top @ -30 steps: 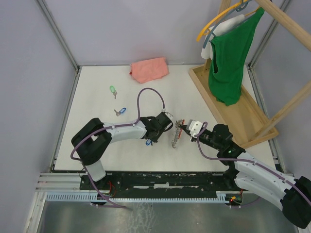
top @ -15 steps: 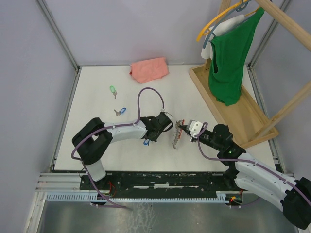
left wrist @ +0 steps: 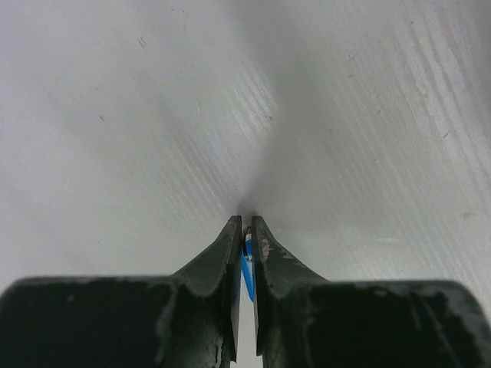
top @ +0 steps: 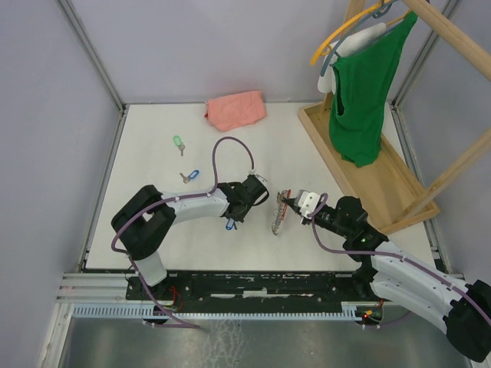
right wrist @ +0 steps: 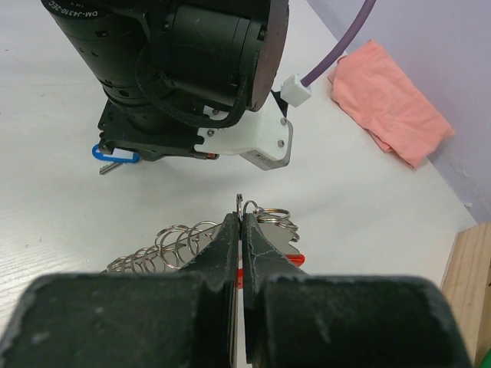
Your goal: Put the keys on the keyring
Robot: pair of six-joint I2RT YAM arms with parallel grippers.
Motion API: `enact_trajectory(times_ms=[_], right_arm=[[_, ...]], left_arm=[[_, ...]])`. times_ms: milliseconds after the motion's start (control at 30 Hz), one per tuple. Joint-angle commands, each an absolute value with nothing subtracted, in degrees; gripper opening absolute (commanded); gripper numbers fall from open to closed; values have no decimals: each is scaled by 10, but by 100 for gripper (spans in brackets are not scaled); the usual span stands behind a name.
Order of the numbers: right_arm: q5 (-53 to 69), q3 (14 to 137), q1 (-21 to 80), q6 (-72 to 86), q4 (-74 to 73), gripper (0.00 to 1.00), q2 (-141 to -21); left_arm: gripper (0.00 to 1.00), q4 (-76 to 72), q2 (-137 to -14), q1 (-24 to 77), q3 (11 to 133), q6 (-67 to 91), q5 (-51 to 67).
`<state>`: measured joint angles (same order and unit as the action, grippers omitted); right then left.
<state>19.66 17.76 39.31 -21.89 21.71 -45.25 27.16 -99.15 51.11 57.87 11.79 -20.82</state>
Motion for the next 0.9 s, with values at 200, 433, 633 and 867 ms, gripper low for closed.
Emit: enact_trajectory(times_ms=[200,433,633,867], right_arm=[[207,190,392,-222,242,1,-447],[210,191,392,-223,239,1,-447],[211,191,391,-223,237,1,-447],[213,192,392,-223,236,1,-450]], left_arm=[[18,278,-956,507,576,147,-194],[18,285,-946,503,576,152,-187],[19,288,-954,501,576,154,-184],[19,288,-960,500,574,154,-177]])
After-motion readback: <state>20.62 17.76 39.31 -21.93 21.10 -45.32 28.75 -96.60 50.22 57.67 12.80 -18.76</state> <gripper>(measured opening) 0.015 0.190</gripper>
